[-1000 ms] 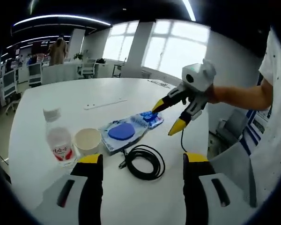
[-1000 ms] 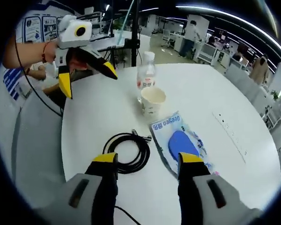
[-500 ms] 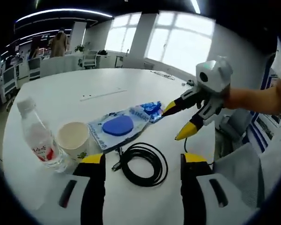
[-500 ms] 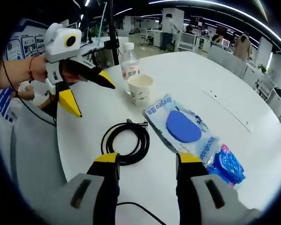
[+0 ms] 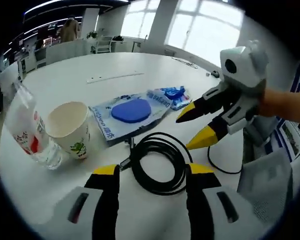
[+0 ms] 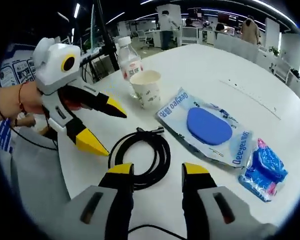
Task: Arrange the tabletop items into an orderly group along one side of the table until the central work area is clear of visible clutter.
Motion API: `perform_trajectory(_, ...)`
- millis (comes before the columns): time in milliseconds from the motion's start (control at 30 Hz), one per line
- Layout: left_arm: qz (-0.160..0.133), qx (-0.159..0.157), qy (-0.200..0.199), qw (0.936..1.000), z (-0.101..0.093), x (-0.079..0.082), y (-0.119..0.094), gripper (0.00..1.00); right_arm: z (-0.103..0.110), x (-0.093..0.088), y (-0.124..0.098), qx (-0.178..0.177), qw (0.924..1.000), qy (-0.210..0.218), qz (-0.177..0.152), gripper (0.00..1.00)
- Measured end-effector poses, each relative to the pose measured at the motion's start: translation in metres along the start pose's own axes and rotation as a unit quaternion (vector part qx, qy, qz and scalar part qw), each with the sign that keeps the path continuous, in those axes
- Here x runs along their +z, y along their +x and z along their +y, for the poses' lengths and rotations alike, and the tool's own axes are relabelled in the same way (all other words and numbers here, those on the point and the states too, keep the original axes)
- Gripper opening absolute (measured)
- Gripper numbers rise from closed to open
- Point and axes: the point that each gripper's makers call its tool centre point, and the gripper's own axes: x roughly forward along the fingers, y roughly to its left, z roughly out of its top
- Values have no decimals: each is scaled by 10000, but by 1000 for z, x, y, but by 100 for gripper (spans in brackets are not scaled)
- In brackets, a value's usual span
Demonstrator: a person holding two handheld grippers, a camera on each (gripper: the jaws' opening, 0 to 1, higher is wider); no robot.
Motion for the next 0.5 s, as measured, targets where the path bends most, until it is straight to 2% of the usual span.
perform_trajectory(133, 214, 100, -95, 9997, 4, -9, 8, 45, -2, -1, 10, 6, 10000, 47, 74, 33)
perform_trajectory(233, 250, 128, -227, 9993, 5, -11, 14, 43, -3, -2, 18, 12, 9999, 53, 132, 31)
perform_trajectory(500, 561, 377, -22, 9977, 10, -21, 25, 32, -4, -9, 36, -36, 9993, -40, 358, 22)
